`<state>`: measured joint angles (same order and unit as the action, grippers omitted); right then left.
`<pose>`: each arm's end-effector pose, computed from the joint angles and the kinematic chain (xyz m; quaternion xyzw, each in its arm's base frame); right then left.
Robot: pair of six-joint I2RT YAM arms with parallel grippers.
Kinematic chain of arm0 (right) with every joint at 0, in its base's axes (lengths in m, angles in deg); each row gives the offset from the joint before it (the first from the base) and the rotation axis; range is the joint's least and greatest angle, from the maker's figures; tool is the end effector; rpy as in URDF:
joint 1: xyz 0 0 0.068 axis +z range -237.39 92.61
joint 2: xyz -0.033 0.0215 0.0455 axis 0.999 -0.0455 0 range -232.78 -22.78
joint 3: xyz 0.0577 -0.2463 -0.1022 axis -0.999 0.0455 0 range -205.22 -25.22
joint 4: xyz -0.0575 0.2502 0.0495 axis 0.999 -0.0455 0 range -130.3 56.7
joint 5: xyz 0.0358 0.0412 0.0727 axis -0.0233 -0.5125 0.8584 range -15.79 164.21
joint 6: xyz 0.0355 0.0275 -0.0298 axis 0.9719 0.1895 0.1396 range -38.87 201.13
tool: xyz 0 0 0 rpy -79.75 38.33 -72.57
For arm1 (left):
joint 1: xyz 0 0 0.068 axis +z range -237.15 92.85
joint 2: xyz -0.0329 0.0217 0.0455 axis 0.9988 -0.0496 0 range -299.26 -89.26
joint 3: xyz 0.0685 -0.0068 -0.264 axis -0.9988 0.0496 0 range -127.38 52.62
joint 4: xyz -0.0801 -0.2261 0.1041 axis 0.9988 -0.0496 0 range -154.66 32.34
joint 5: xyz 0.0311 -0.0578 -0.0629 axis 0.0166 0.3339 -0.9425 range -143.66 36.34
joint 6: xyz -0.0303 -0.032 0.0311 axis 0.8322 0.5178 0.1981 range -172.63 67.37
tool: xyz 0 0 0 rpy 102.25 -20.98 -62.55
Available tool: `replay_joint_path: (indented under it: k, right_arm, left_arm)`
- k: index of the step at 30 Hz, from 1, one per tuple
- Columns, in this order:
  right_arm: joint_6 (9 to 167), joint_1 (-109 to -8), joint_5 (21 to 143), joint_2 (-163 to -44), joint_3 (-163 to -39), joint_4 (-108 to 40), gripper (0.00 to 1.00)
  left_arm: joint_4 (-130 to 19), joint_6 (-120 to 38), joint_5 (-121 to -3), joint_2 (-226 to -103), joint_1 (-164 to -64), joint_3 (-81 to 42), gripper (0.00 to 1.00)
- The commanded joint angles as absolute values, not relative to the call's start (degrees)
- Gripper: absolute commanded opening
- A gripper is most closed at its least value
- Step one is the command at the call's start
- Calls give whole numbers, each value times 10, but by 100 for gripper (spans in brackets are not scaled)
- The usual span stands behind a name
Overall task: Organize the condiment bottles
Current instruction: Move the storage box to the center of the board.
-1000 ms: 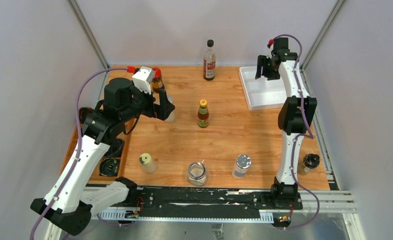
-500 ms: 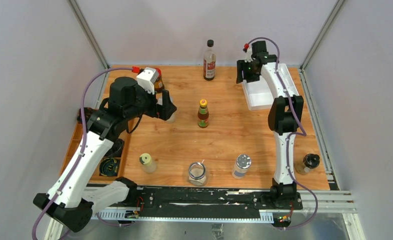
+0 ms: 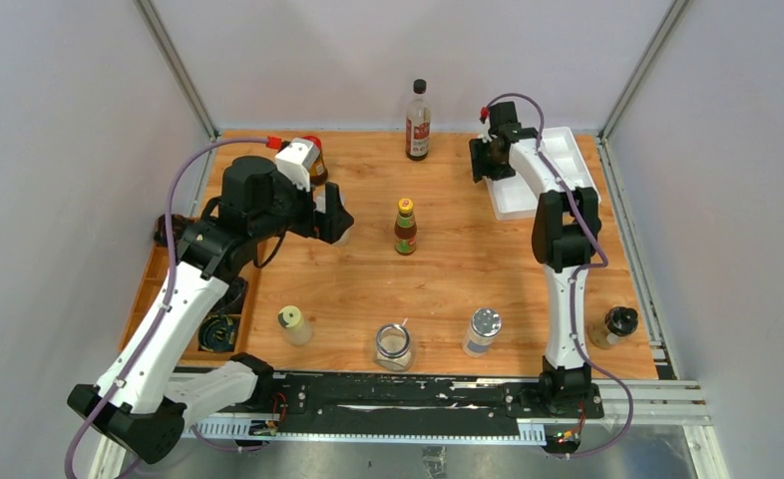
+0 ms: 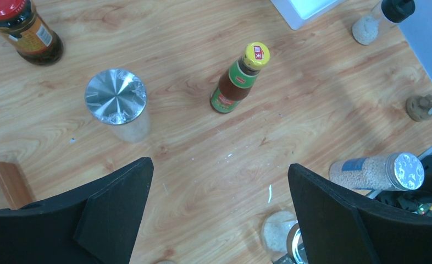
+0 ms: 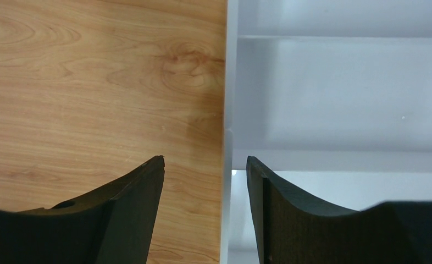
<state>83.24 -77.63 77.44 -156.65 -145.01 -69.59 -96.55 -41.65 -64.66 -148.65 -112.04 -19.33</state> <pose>0.5171 0.0910 0.2180 -0.0722 0.9377 0.0614 0.3343 0.1871 -0.0943 0.4042 0.1525 0.8334 -0.2391 0.4744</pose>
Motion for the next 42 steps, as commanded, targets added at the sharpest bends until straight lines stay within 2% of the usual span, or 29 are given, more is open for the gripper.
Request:
replay_joint_path:
  k: [1,7,10,15,21,42]
  right_arm:
    - [836,-779,717,-1506,-1414,-631,62]
    - [904,-864,852,-1524,-1462,-606,61]
    - [922,-909,869,-1557,-1516,-618,62]
    - [912,-944,837,-1594,-1579,-649,62]
    - [867,-968,777,-1603,-1569,-660,63]
    - [891,-1091,819,-1652,-1536,-663,58]
  left_arm:
    - [-957,-416,-659,-1479,-1123,-184,100]
    - [-956,-414,-671,-1470,-1123,-176,100]
    - [-951,-410,-682,-1468,-1123,-162,100]
    - [-939,-408,-694,-1473,-1123,-134,100]
    - [-932,-404,-711,-1491,-1123,-126,100]
    - [-905,-386,-736,-1551,-1123,-140,100]
